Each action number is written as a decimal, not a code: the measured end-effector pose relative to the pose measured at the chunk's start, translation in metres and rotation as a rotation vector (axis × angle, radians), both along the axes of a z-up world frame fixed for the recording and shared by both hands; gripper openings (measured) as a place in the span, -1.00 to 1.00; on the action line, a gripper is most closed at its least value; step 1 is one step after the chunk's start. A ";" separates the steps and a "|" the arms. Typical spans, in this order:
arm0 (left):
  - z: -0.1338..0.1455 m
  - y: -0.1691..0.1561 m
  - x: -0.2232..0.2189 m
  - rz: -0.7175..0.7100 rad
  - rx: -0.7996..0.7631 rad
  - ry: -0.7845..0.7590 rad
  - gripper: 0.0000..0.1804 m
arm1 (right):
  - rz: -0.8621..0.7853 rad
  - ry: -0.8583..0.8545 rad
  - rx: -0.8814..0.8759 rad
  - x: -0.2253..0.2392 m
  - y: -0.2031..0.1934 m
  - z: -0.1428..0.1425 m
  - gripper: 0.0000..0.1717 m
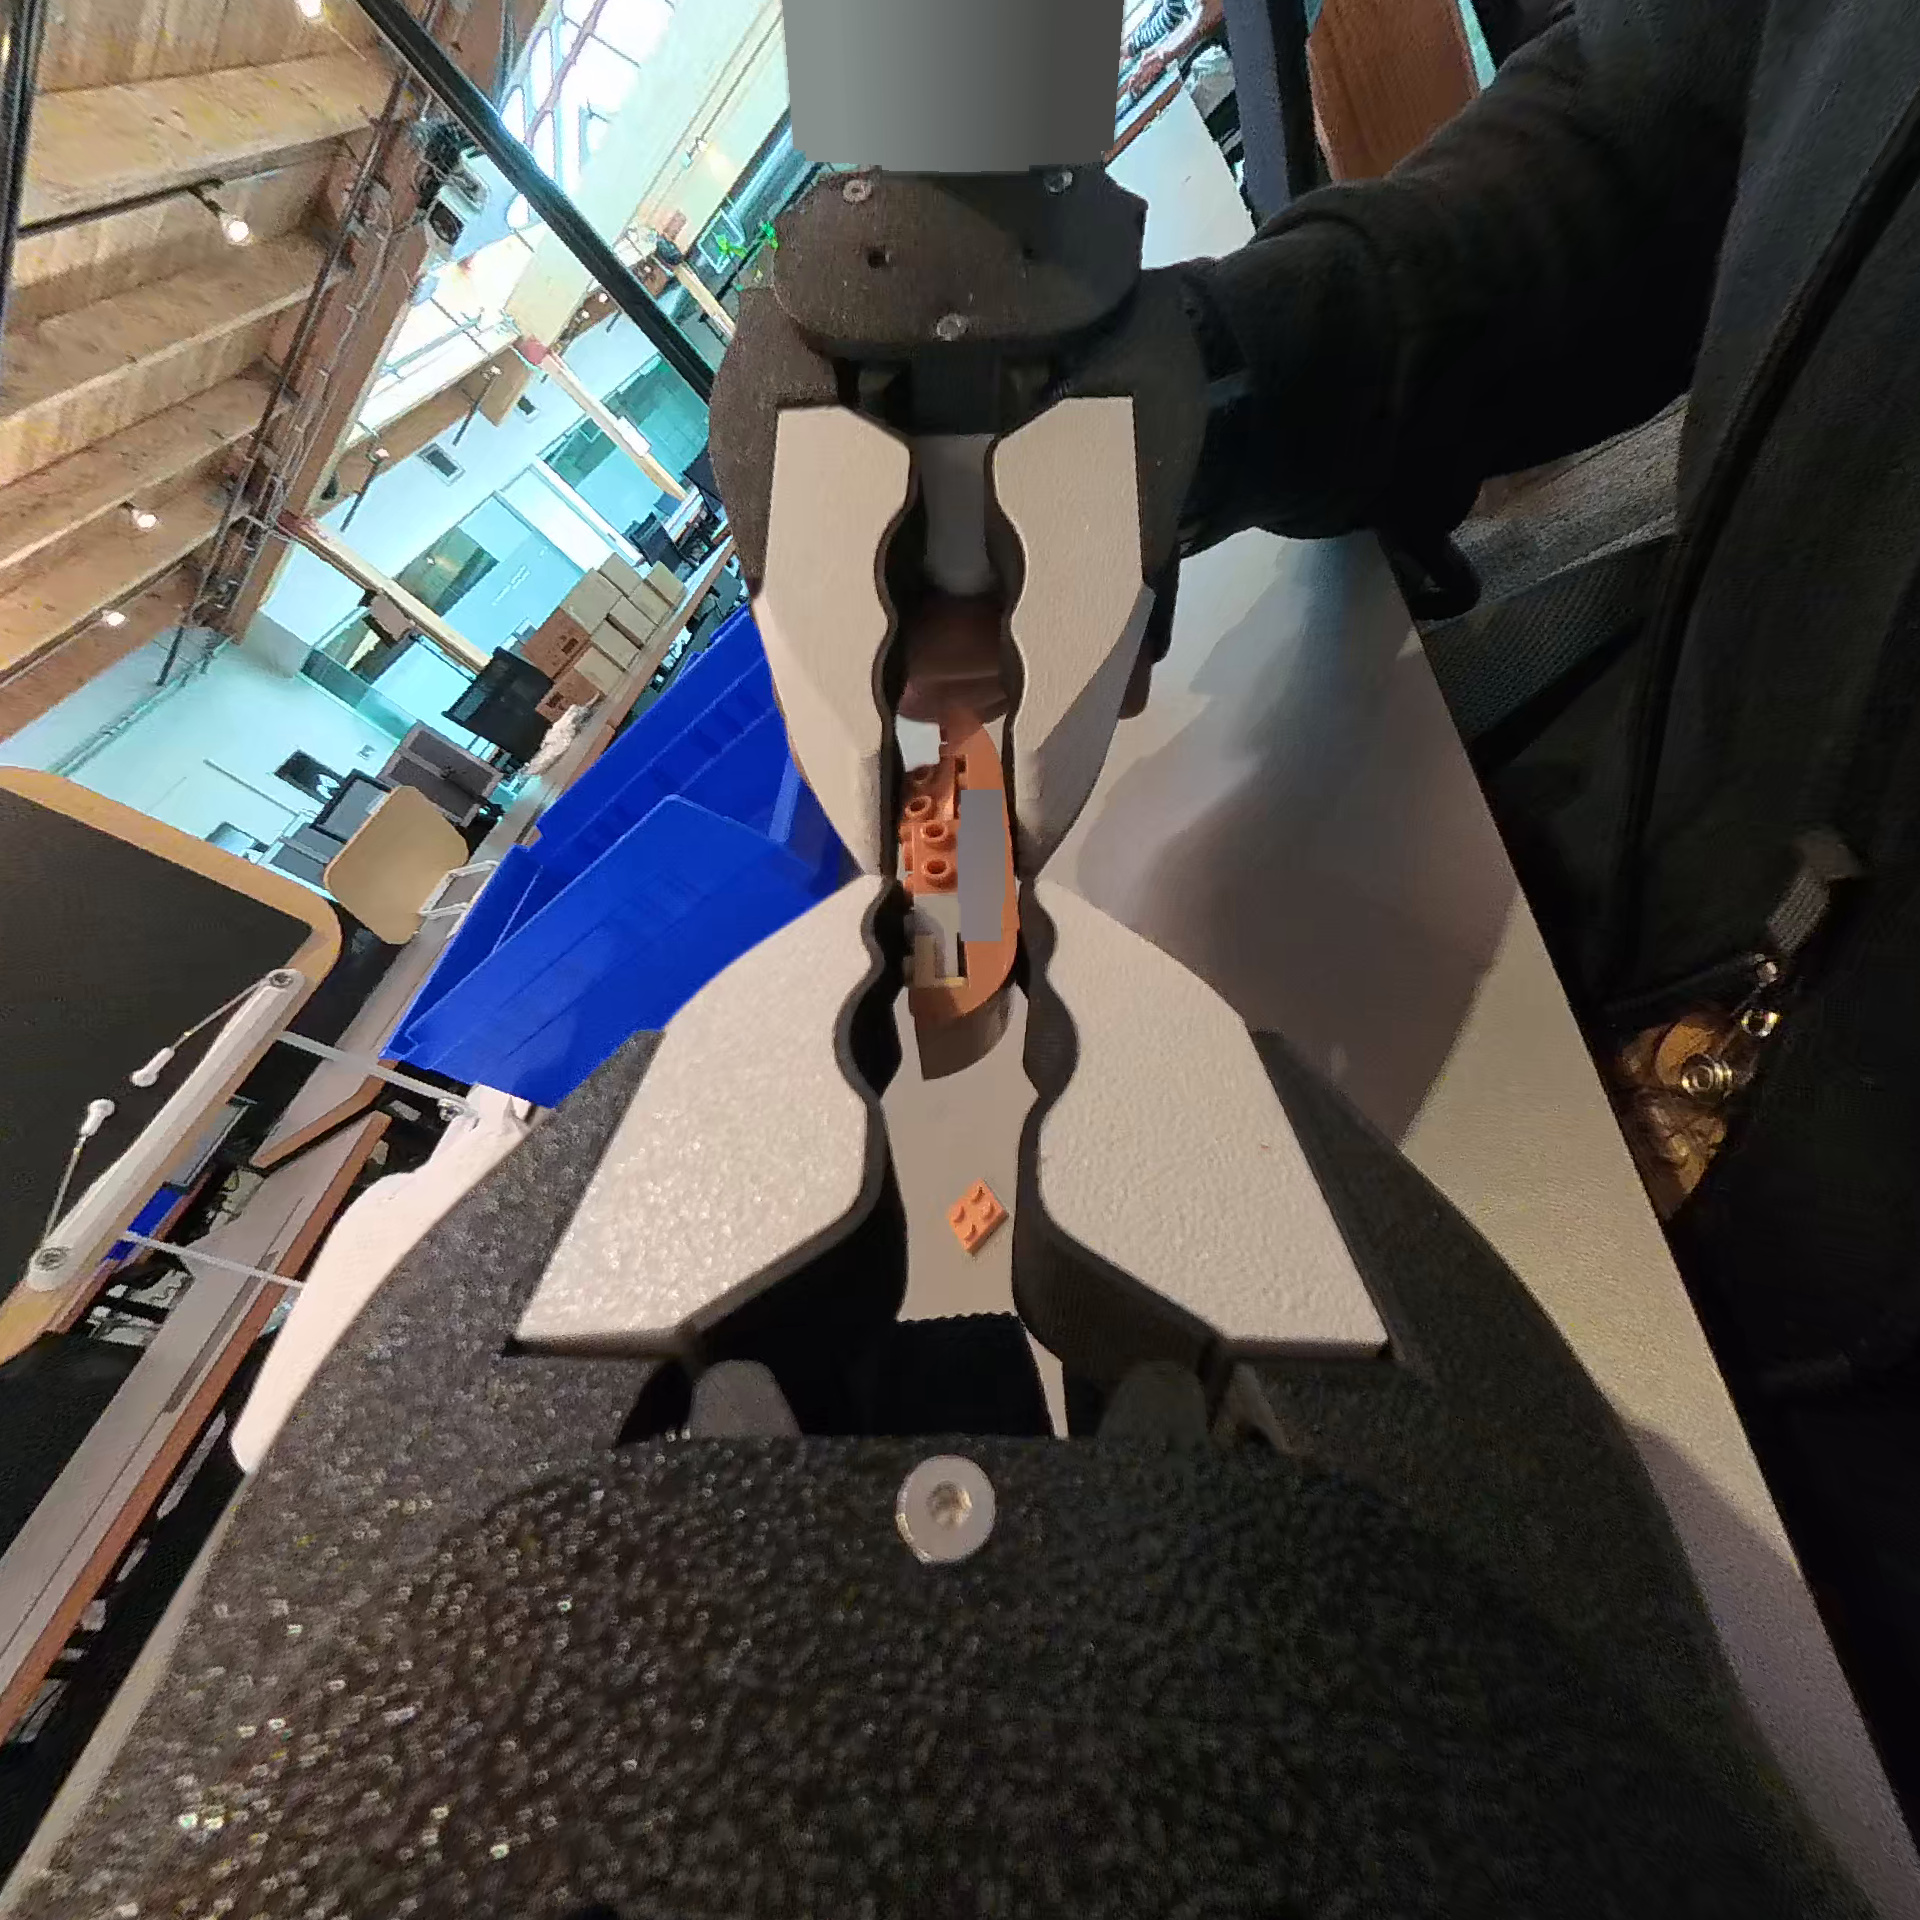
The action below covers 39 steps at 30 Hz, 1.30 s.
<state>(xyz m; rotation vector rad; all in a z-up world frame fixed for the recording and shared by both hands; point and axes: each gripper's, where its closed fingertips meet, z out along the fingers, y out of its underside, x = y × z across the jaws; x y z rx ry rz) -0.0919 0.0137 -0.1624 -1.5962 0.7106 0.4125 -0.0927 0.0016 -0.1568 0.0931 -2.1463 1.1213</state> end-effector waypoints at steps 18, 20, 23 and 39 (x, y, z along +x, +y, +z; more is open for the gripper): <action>-0.007 0.000 0.003 -0.030 -0.033 -0.037 -0.77 | 0.003 0.101 0.064 0.001 0.000 -0.006 -0.77; -0.004 -0.001 0.002 -0.030 -0.020 -0.055 -0.75 | 0.003 0.095 0.045 0.002 -0.001 -0.004 -0.77; -0.002 -0.001 0.000 -0.022 -0.010 -0.064 -0.72 | -0.002 0.081 0.024 0.001 -0.001 -0.003 -0.77; 0.008 -0.007 0.003 -0.081 -0.016 -0.233 -0.78 | -0.006 0.052 -0.059 0.001 -0.006 0.011 -0.72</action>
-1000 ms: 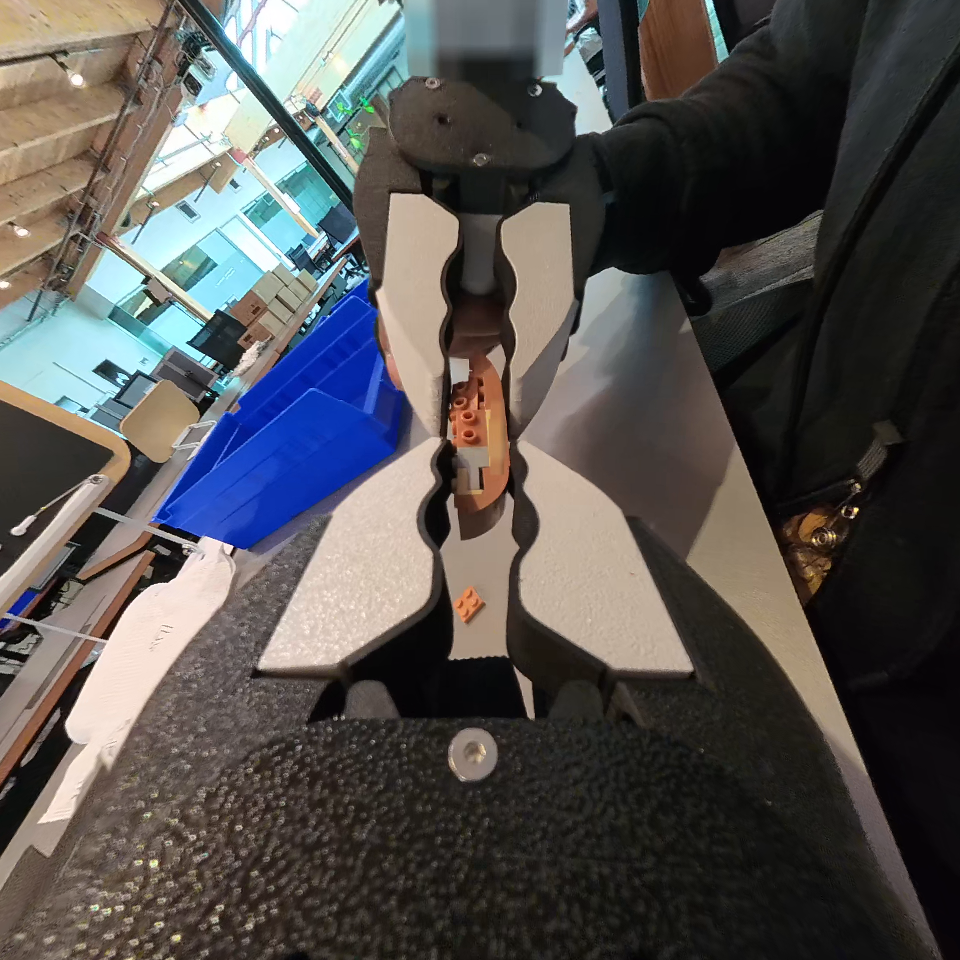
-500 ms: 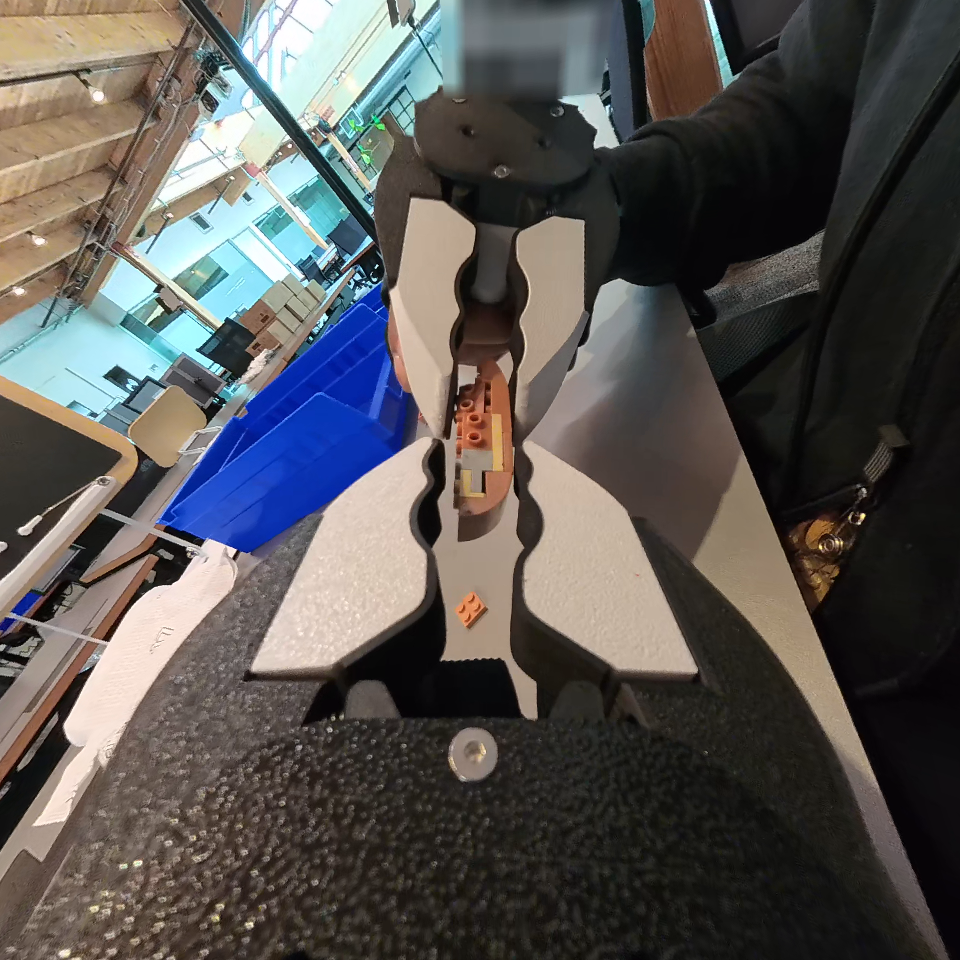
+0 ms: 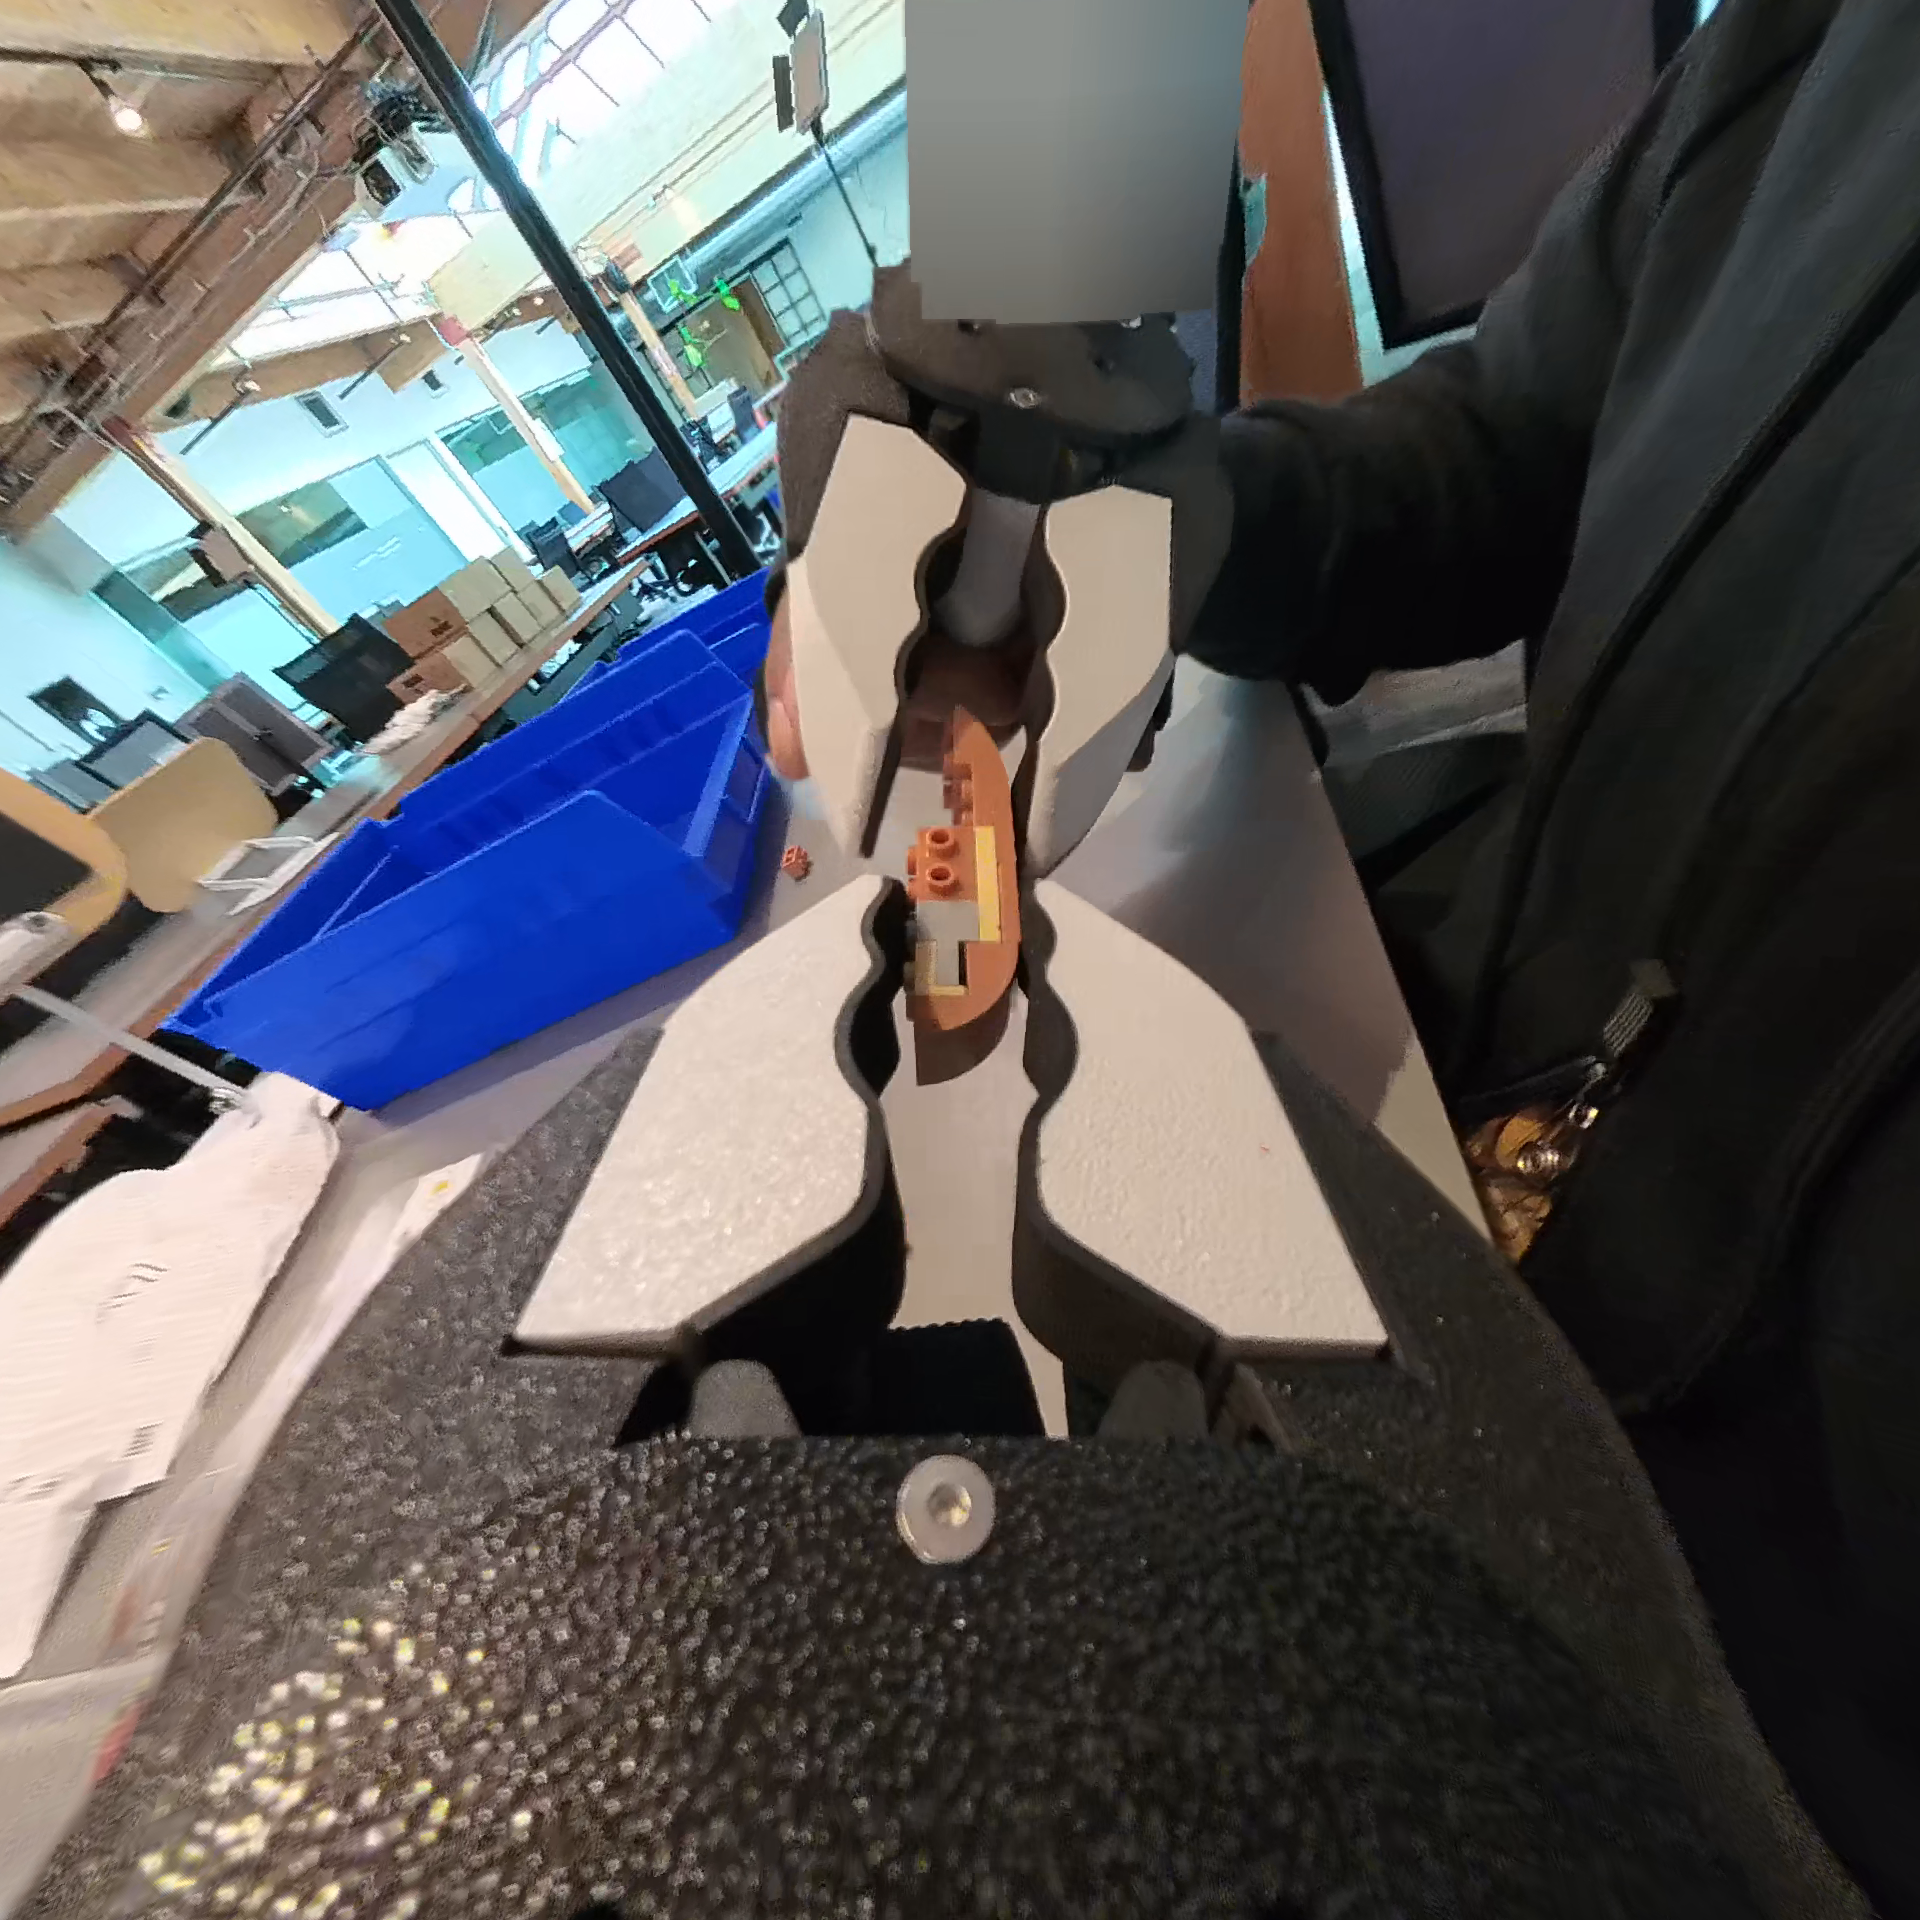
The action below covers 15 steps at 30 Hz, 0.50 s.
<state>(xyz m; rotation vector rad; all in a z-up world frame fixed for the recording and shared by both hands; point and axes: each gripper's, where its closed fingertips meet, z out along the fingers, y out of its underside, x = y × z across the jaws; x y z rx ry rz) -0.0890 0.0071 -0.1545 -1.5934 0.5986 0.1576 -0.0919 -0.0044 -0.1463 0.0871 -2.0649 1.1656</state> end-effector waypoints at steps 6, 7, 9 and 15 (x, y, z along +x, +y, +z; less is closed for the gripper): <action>-0.002 0.001 -0.005 0.014 -0.013 -0.043 -0.78 | -0.019 -0.004 -0.001 -0.005 0.003 -0.003 -0.74; -0.004 0.001 -0.007 0.026 -0.025 -0.048 -0.78 | -0.034 -0.006 0.004 -0.007 0.005 -0.005 -0.74; -0.006 0.001 -0.011 0.044 -0.036 -0.054 -0.78 | -0.056 -0.017 -0.004 -0.009 0.010 -0.007 -0.74; -0.012 -0.002 -0.020 0.064 -0.073 -0.121 -0.78 | -0.117 -0.100 -0.039 -0.013 0.021 -0.018 -0.75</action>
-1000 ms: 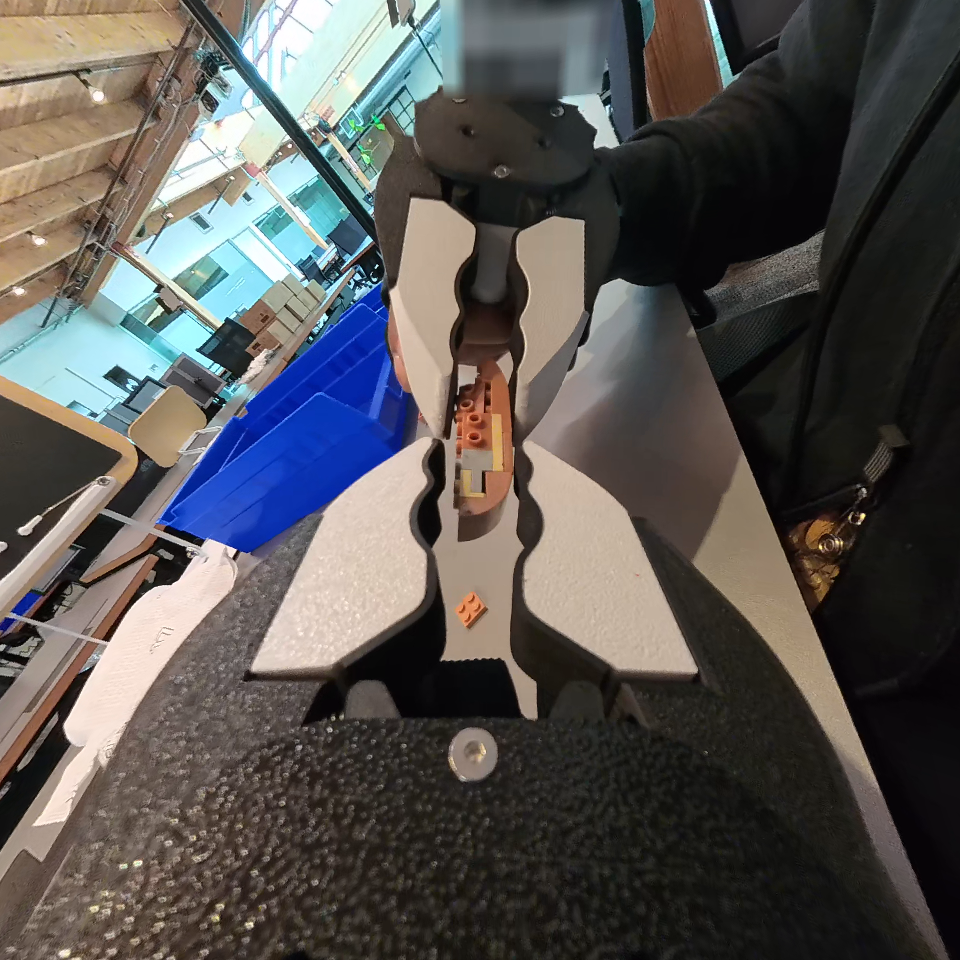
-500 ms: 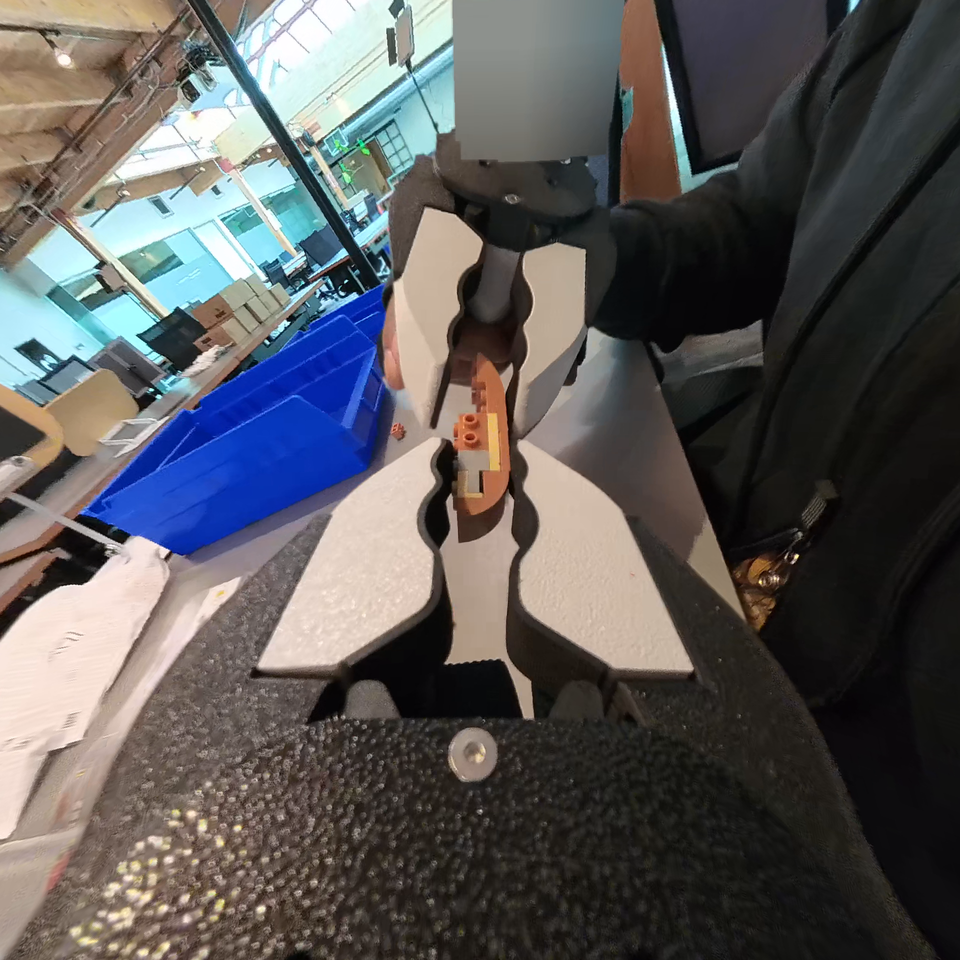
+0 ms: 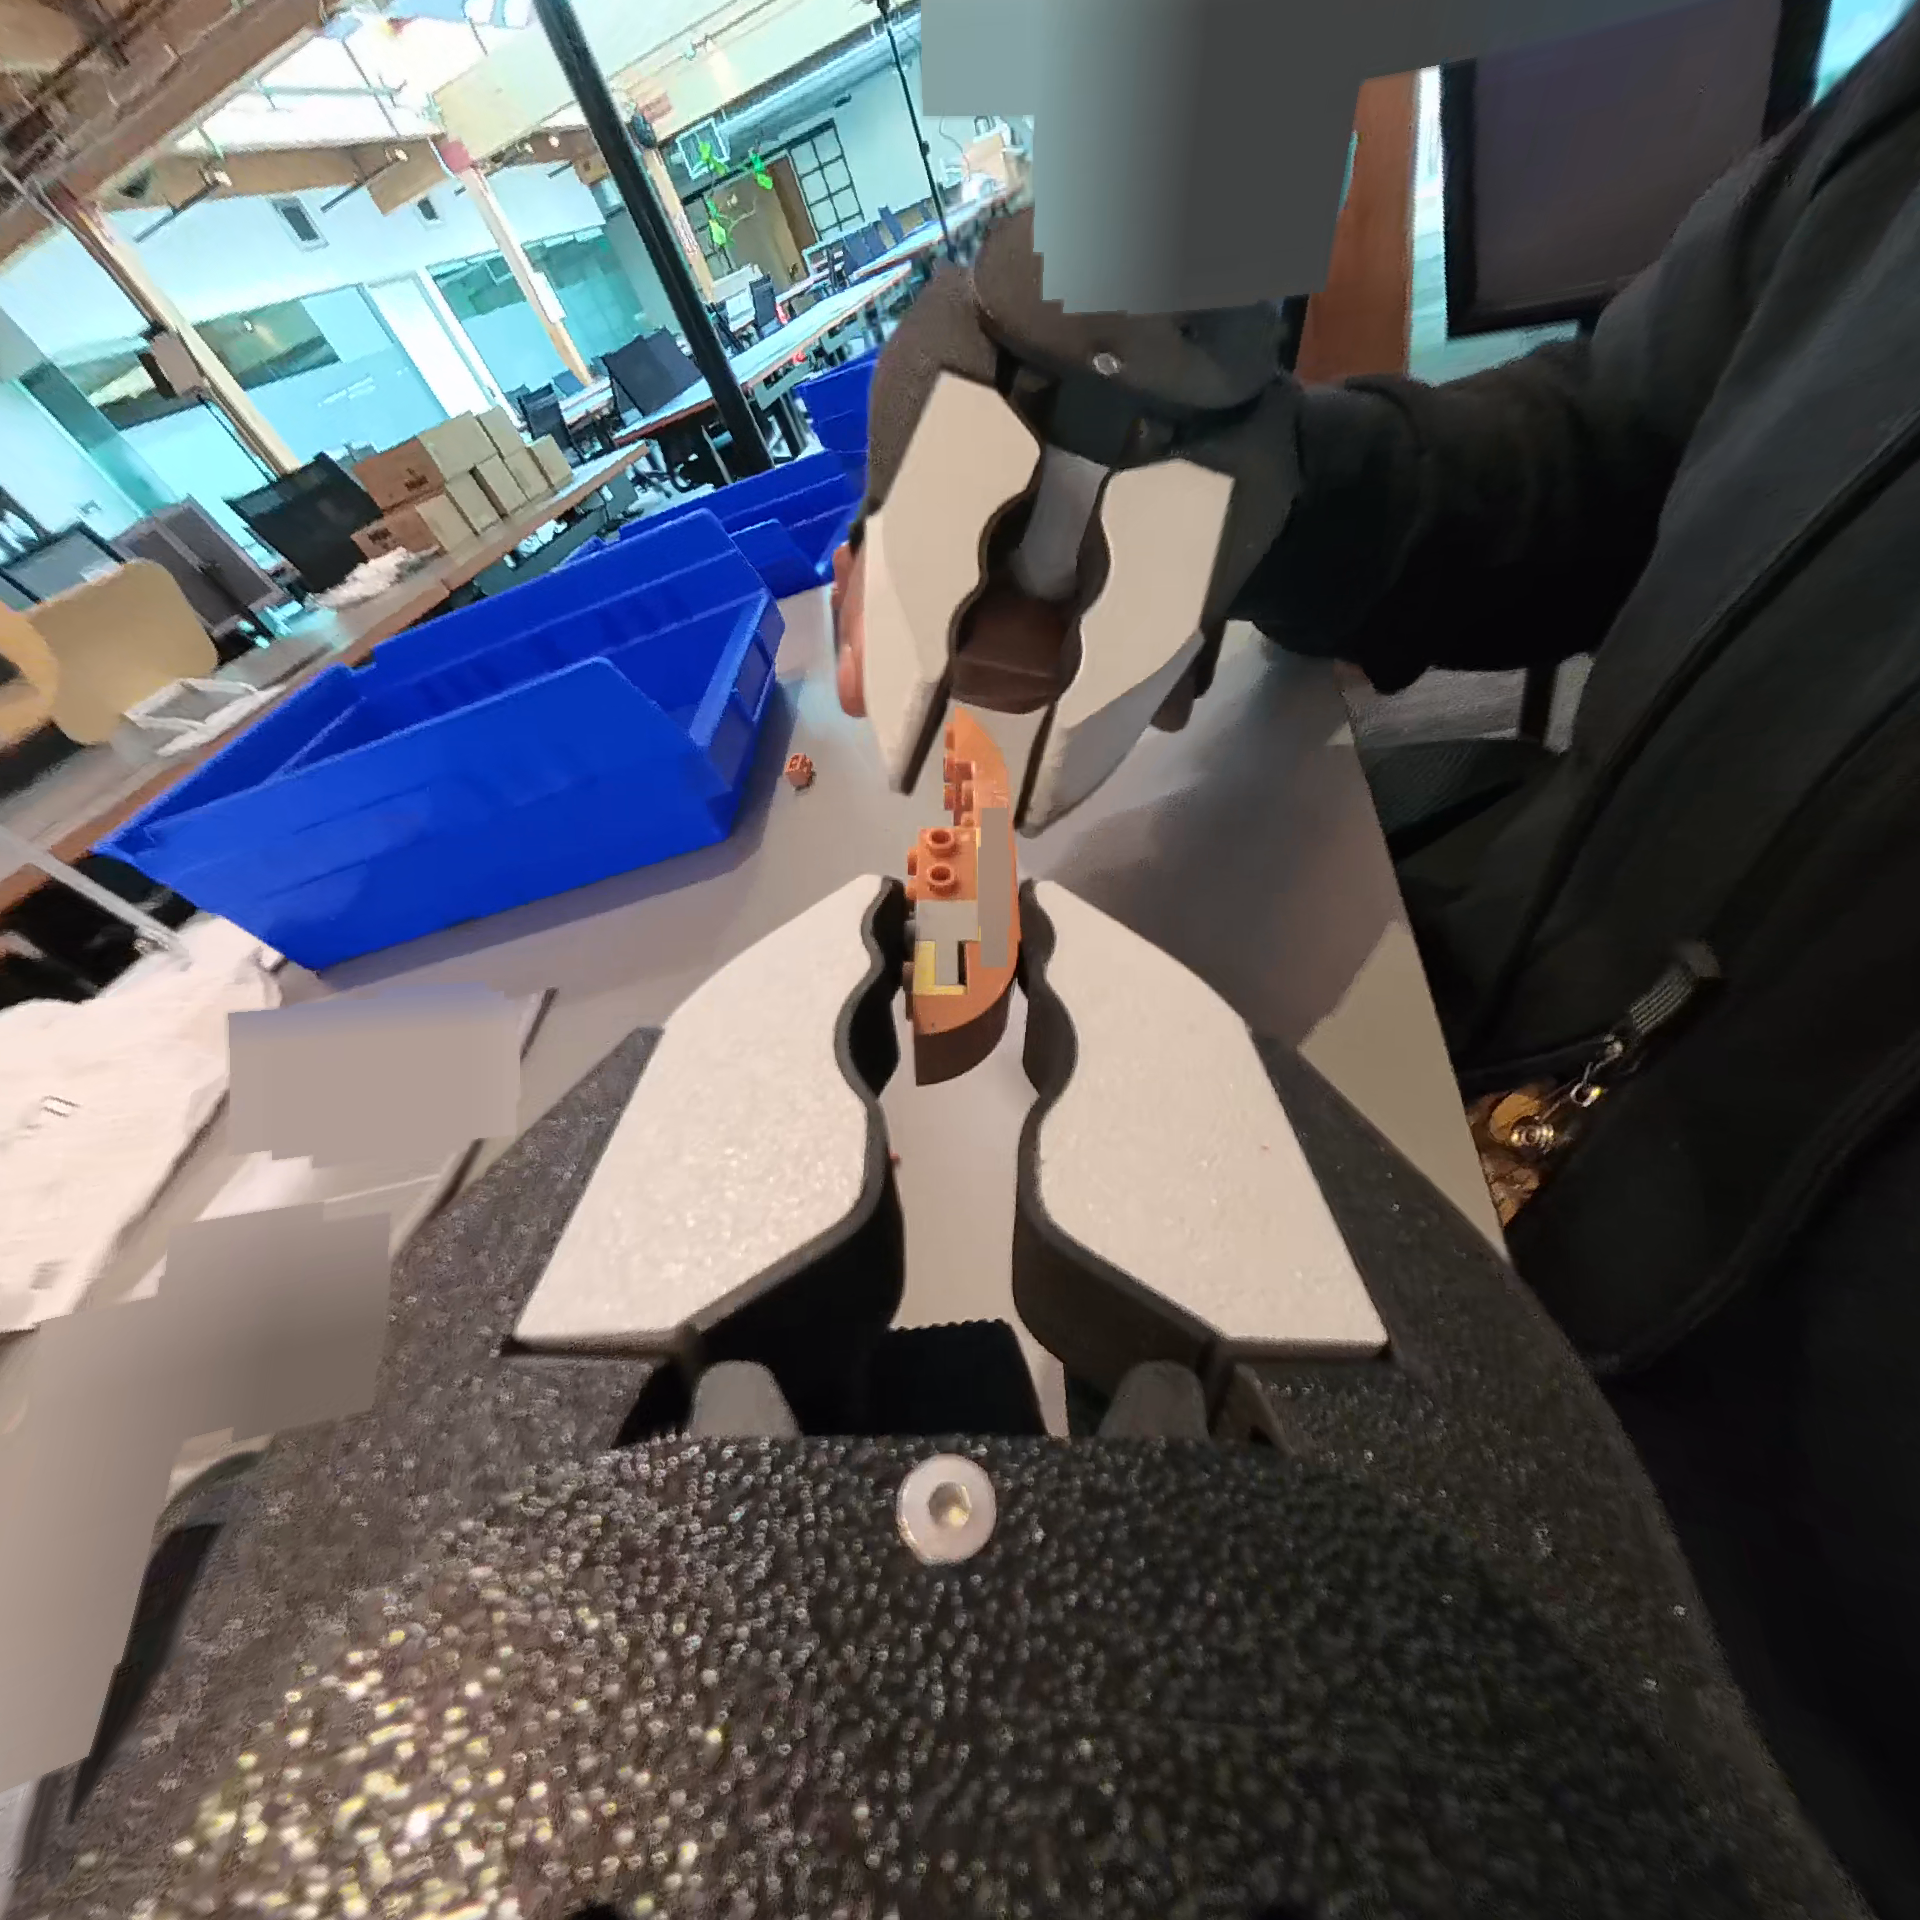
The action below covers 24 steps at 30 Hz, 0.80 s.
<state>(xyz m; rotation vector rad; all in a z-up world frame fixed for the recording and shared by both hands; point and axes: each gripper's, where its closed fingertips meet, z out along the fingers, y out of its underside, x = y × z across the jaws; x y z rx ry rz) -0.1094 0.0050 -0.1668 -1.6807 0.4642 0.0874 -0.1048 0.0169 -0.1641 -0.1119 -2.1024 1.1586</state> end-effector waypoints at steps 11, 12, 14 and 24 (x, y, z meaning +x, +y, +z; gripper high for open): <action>0.024 -0.008 -0.007 -0.071 0.095 -0.352 -0.78 | -0.031 -0.121 -0.338 -0.006 -0.016 0.019 -0.64; 0.025 -0.008 -0.006 -0.082 0.103 -0.364 -0.78 | -0.024 -0.118 -0.359 -0.005 -0.017 0.021 -0.65; 0.026 -0.009 -0.006 -0.087 0.108 -0.365 -0.78 | -0.022 -0.117 -0.377 -0.005 -0.018 0.022 -0.65; 0.020 -0.012 -0.010 -0.027 0.086 -0.184 -0.78 | -0.083 -0.070 -0.239 -0.008 -0.011 0.005 -0.66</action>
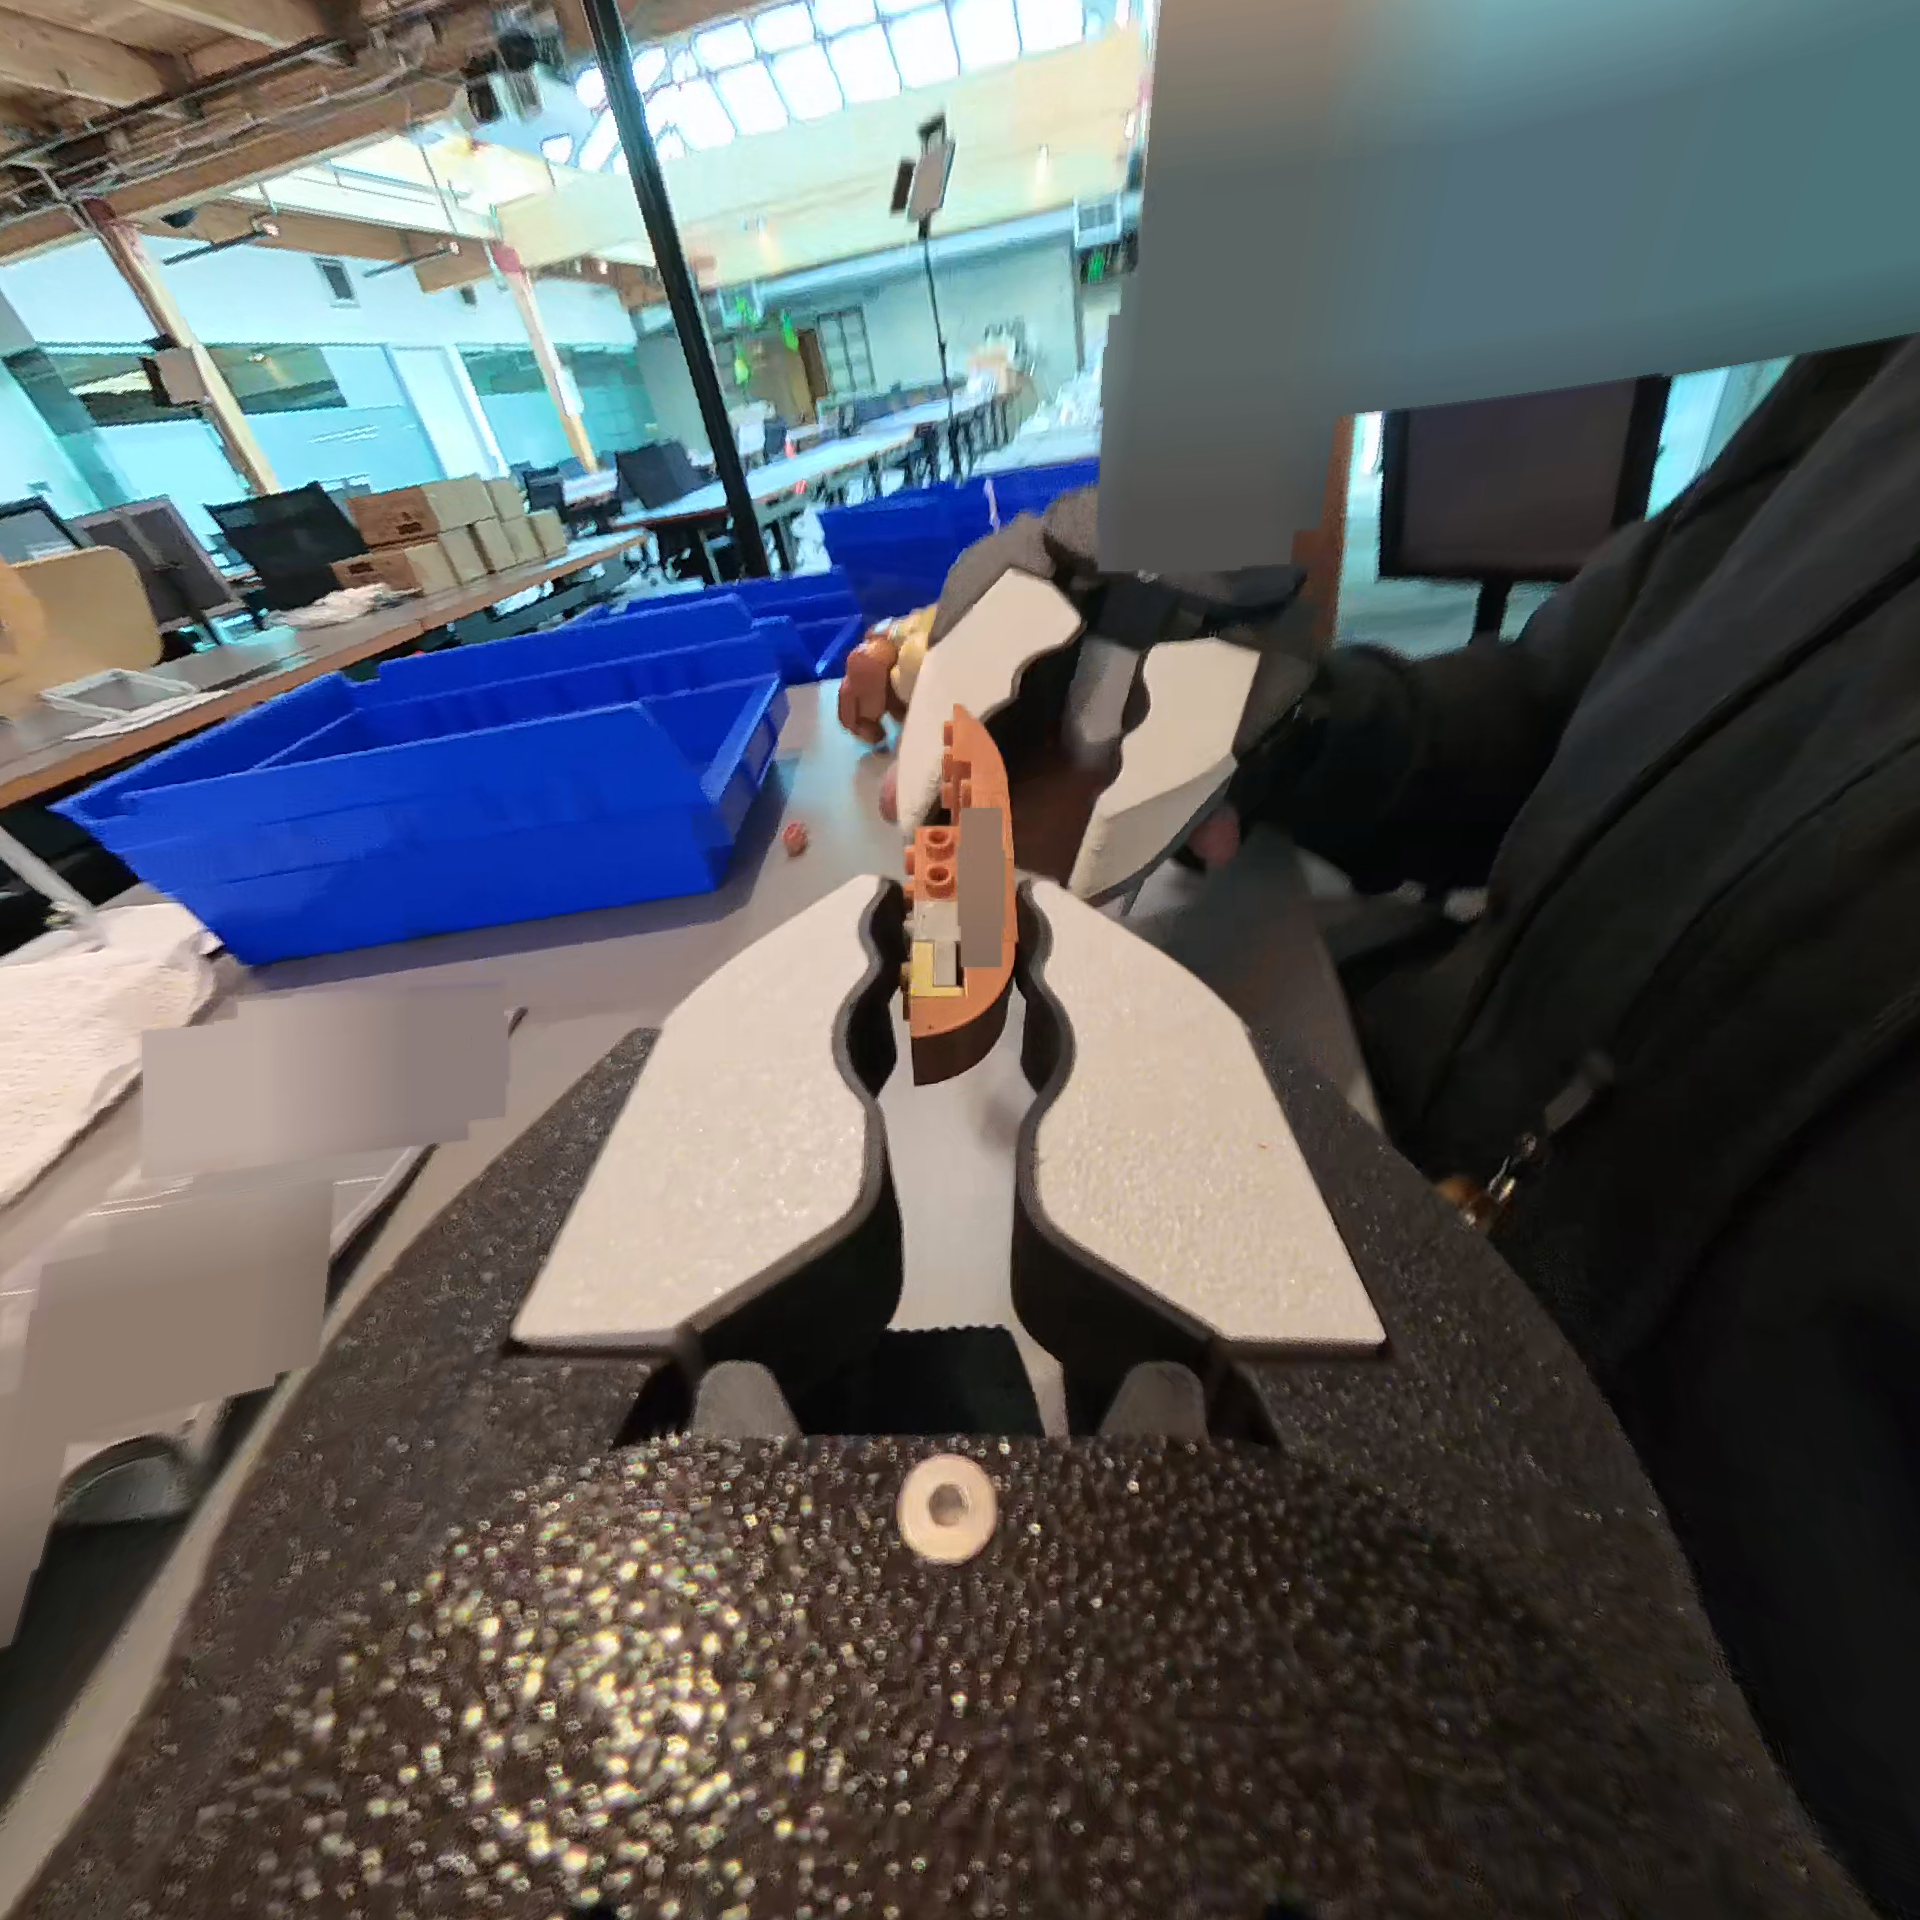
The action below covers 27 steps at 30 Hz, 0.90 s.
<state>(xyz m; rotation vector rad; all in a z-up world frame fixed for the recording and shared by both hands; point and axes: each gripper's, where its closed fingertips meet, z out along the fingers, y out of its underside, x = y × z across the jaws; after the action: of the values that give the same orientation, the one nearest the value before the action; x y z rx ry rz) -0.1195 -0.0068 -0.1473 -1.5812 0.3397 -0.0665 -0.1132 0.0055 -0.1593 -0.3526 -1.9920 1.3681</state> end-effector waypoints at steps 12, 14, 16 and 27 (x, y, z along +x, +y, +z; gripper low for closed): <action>-0.082 -0.041 -0.018 0.003 -0.438 0.406 -0.78 | 0.187 -0.311 0.402 0.014 -0.026 -0.083 -0.72; -0.088 -0.043 -0.021 0.021 -0.470 0.463 -0.78 | 0.163 -0.341 0.405 0.011 -0.028 -0.084 -0.72; -0.095 -0.045 -0.024 0.033 -0.508 0.507 -0.78 | 0.172 -0.341 0.416 0.014 -0.032 -0.085 -0.75; -0.104 -0.044 -0.017 0.014 -0.541 0.639 -0.73 | 0.208 -0.406 0.525 0.030 -0.037 -0.099 -0.75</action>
<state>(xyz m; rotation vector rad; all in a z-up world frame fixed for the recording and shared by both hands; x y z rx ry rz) -0.1369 -0.0507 -0.2516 -2.1211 0.8611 0.3976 -0.0828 -0.0314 -0.2584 -0.1894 -2.6932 0.8772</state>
